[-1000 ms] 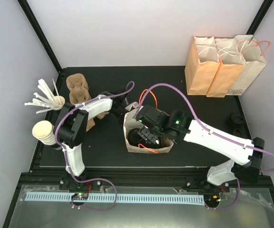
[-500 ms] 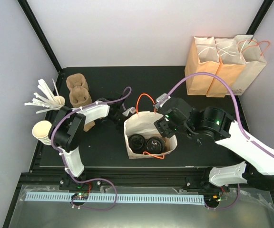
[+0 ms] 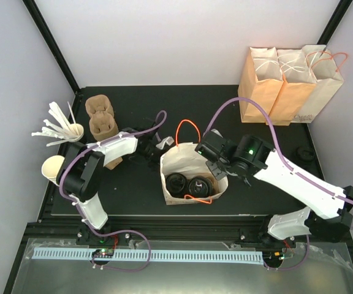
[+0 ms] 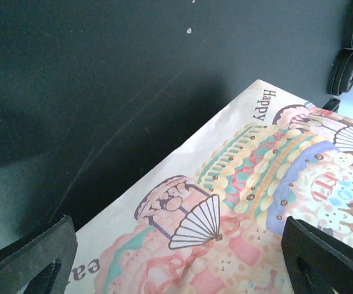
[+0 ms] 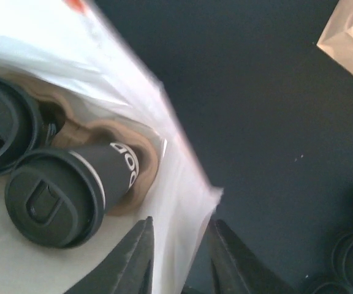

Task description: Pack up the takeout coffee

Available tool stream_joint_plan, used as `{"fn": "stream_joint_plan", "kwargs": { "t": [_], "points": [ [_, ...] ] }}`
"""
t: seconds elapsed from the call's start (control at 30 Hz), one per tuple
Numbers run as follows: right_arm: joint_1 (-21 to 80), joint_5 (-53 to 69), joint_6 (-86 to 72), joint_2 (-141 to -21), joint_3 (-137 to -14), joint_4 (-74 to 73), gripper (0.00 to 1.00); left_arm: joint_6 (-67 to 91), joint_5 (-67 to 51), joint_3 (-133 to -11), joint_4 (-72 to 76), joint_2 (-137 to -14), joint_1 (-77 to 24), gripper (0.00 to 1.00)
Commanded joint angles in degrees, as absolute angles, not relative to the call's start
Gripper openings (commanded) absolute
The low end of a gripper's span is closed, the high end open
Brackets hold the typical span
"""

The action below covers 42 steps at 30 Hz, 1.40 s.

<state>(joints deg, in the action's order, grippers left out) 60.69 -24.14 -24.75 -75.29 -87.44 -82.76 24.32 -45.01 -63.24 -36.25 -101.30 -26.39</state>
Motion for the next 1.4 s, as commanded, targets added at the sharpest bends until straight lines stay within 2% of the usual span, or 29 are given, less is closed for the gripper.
{"fn": "stream_joint_plan", "kwargs": {
  "t": [0.0, 0.07, 0.27, 0.53, 0.73, 0.93, 1.23, 1.37],
  "points": [
    [58.31, -27.84, -21.54, -79.19, -90.88, -79.42, 0.21, 27.35, -44.43, -60.29, -32.8, -97.05, -26.89, 0.94],
    [57.32, -28.35, -18.29, -82.23, -92.79, -76.54, 0.17, 30.04, -44.17, -57.17, -30.12, -94.68, -27.2, 0.93],
    [54.9, -27.8, -8.57, -89.71, -97.59, -67.35, 0.17, 39.61, -42.68, -46.26, -21.49, -84.52, -29.72, 0.93],
    [53.77, -18.9, 2.82, -95.22, -103.2, -58.47, 0.47, 52.76, -40.32, -38.49, -11.63, -76.35, -35.68, 0.93],
    [53.9, -11.78, 4.99, -97.6, -108.22, -62.36, 0.56, 59.77, -38.01, -38.58, -4.15, -77.14, -41.07, 0.93],
    [53.85, -16.62, 2.38, -93.13, -106.99, -63.09, 0.71, 62.47, -34.9, -39.19, -0.61, -77.3, -43.33, 0.94],
    [53.4, -30.77, -8.37, -89.46, -108.72, -71.47, 0.76, 54.94, -30.45, -38.02, -11.62, -71.57, -39.27, 0.95],
    [50.51, -29.1, -11.93, -87.5, -108.2, -74.52, 0.69, 50.47, -30.67, -38.02, -15.46, -68.48, -33.26, 0.95]
  ]
}}
